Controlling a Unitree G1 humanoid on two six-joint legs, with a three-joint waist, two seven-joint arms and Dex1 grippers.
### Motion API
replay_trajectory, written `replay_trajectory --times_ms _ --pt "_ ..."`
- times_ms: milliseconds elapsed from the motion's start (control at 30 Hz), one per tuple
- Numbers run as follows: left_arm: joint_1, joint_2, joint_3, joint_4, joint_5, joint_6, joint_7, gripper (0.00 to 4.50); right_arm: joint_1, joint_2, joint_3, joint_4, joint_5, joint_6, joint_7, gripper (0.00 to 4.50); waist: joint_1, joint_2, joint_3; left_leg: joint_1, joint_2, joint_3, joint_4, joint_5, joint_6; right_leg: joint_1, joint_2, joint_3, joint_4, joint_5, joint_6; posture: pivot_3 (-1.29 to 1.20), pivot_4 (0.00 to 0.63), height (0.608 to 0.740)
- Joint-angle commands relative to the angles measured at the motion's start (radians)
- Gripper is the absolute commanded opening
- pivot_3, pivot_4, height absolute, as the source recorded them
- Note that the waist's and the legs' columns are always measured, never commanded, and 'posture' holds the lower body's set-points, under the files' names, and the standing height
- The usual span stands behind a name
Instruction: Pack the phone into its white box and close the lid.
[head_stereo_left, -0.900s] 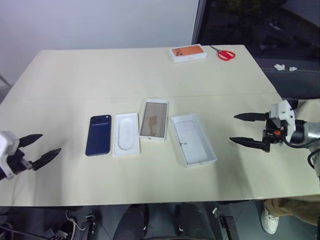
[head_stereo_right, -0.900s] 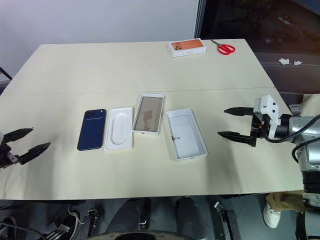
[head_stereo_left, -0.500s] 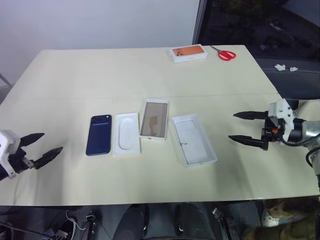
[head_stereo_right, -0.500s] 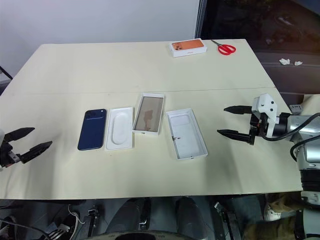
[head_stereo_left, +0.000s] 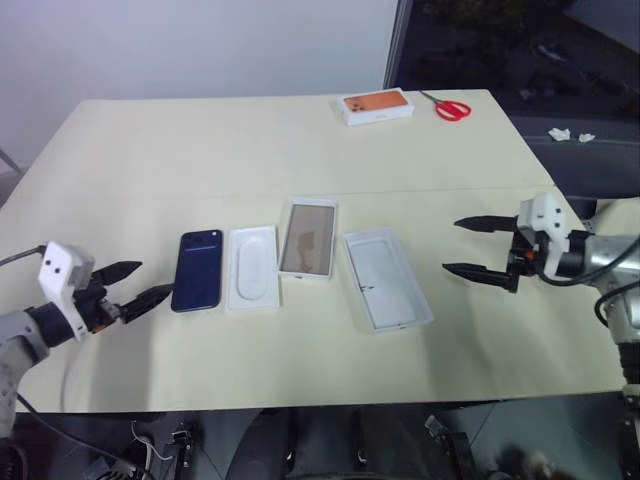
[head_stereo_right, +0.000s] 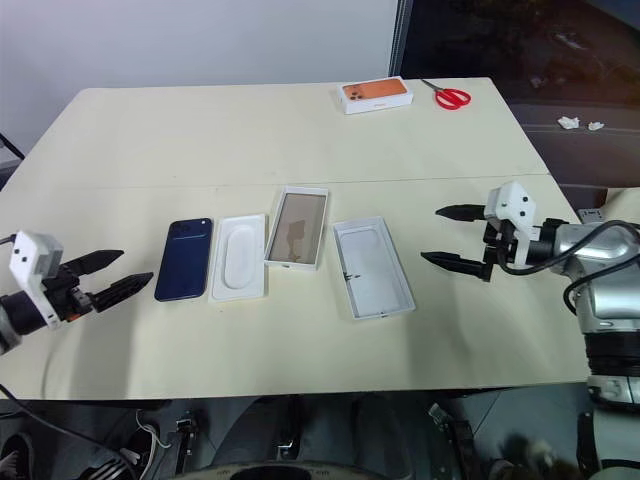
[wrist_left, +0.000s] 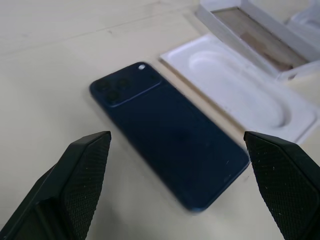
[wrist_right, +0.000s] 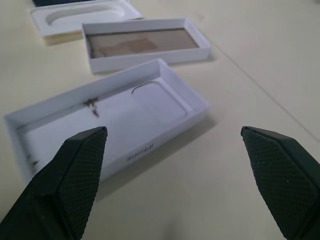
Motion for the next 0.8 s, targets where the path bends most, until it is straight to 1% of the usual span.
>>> replay_trajectory --times_ms 33,167,300,400,500,667,800 --pt "-0.057 -0.032 -0.019 -0.074 -0.074 0.114 0.102 4.5 -0.046 0.021 0.032 -0.096 -0.034 -0.014 -0.047 4.48 0.0 0.0 0.0 0.0 0.0 0.0 0.0 0.0 0.0 0.0 0.0 0.0 0.0 0.0 0.0 0.0 0.15 0.74" --pt "-0.093 -0.059 -0.101 -0.148 -0.072 0.228 0.21 4.5 -0.085 0.058 0.063 -0.185 -0.017 0.051 -0.084 4.48 0.0 0.0 0.0 0.0 0.0 0.0 0.0 0.0 0.0 0.0 0.001 0.0 0.0 0.0 0.0 0.0 0.15 0.74" --pt "-0.179 -0.154 -0.14 -0.155 -0.117 0.388 0.373 4.5 -0.106 0.101 0.099 -0.265 -0.02 0.077 -0.124 4.48 0.002 -0.001 0.0 0.0 0.0 -0.001 0.001 0.0 0.0 0.0 0.001 0.0 0.0 0.0 0.0 0.0 0.15 0.74" --pt "-0.223 -0.222 -0.124 -0.16 -0.158 0.48 0.463 4.5 -0.102 0.113 0.111 -0.303 -0.019 0.084 -0.13 4.48 0.003 -0.002 0.0 0.0 0.0 -0.001 0.002 0.0 0.0 0.0 0.001 0.0 0.001 0.0 0.0 0.0 0.15 0.74" --pt "-0.246 -0.278 -0.116 -0.18 -0.196 0.55 0.536 4.5 -0.092 0.113 0.116 -0.276 -0.035 0.058 -0.129 4.48 0.003 -0.002 0.0 0.0 -0.001 -0.001 0.002 0.0 0.0 0.0 0.001 0.0 0.001 0.0 0.0 0.0 0.15 0.74" --pt "-0.269 -0.349 -0.076 -0.153 -0.254 0.632 0.62 4.5 -0.09 0.116 0.116 -0.252 -0.04 0.035 -0.123 4.48 0.003 -0.002 0.0 0.0 -0.001 -0.001 0.002 0.0 -0.001 0.0 0.002 0.0 0.002 0.0 0.0 0.0 0.15 0.74" --pt "-0.291 -0.369 -0.059 -0.132 -0.269 0.674 0.662 4.5 -0.094 0.119 0.117 -0.237 -0.04 0.022 -0.124 4.48 0.002 -0.002 0.0 0.0 -0.001 -0.001 0.002 0.001 -0.001 0.0 0.002 0.0 0.002 0.0 0.0 0.0 0.15 0.74"
